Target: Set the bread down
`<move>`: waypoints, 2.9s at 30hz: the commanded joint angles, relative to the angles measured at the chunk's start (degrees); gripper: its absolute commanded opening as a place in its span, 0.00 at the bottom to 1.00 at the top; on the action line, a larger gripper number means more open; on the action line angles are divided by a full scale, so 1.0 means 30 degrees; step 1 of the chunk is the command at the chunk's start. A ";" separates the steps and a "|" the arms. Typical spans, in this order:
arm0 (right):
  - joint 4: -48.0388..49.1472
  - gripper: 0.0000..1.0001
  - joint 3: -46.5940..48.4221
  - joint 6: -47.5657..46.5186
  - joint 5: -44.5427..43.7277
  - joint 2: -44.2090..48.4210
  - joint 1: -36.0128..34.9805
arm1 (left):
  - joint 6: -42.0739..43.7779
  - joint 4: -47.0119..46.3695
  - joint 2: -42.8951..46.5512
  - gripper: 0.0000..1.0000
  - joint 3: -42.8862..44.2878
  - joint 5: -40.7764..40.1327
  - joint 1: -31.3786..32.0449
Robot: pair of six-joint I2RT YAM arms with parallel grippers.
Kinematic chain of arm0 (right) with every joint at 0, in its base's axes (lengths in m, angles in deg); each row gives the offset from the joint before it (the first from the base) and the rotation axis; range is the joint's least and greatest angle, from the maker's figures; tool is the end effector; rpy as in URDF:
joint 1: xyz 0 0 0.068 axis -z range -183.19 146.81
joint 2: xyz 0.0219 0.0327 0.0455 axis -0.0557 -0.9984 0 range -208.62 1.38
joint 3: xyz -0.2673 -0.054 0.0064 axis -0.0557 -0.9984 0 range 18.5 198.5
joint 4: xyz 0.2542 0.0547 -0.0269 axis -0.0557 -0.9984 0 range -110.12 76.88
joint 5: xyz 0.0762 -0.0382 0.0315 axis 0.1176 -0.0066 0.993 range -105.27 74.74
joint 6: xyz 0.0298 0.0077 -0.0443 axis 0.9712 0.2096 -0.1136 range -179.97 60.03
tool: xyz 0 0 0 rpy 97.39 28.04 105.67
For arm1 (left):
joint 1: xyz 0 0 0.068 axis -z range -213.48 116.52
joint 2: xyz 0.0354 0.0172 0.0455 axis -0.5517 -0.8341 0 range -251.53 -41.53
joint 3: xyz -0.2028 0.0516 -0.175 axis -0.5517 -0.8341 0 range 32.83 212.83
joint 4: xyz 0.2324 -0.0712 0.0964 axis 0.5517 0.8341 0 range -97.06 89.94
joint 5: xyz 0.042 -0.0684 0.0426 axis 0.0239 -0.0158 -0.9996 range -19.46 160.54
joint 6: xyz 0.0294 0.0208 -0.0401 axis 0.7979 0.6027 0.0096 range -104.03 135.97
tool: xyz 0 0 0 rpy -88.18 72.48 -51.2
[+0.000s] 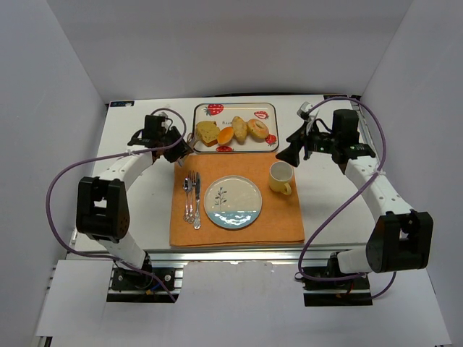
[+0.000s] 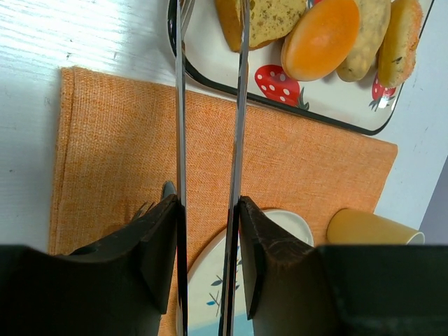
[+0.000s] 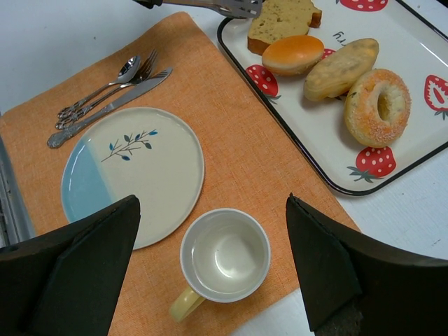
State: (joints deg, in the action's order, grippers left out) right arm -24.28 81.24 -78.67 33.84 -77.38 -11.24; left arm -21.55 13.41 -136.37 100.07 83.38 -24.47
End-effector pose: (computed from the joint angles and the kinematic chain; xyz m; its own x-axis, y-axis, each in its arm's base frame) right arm 0.3004 0.0696 0.3180 -0.1856 -0.2382 -0.9533 -0.8625 0.5042 0.0420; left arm 0.3542 -0.0642 0.2354 -0.7651 -0.4798 -0.4294 -0.2099 0.8163 -0.5381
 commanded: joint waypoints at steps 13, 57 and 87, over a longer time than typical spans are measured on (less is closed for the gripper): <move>0.1083 0.88 -0.0406 0.0402 0.0654 0.0473 0.0136 | -0.0121 -0.0027 -0.0726 0.49 0.1403 0.0144 0.0334; 0.1376 0.88 -0.0083 0.0696 0.1094 0.0619 0.0429 | 0.0318 0.1292 0.0736 0.05 0.3719 0.0231 0.0569; 0.1112 0.88 0.0882 0.0081 0.0918 0.0092 0.0722 | 0.0553 0.3430 1.0402 0.02 -0.4980 0.6002 0.1913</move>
State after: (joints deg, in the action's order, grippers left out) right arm -22.03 80.72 -77.42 35.89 -76.96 -9.34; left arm -20.26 21.20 -109.18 86.91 97.89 -20.57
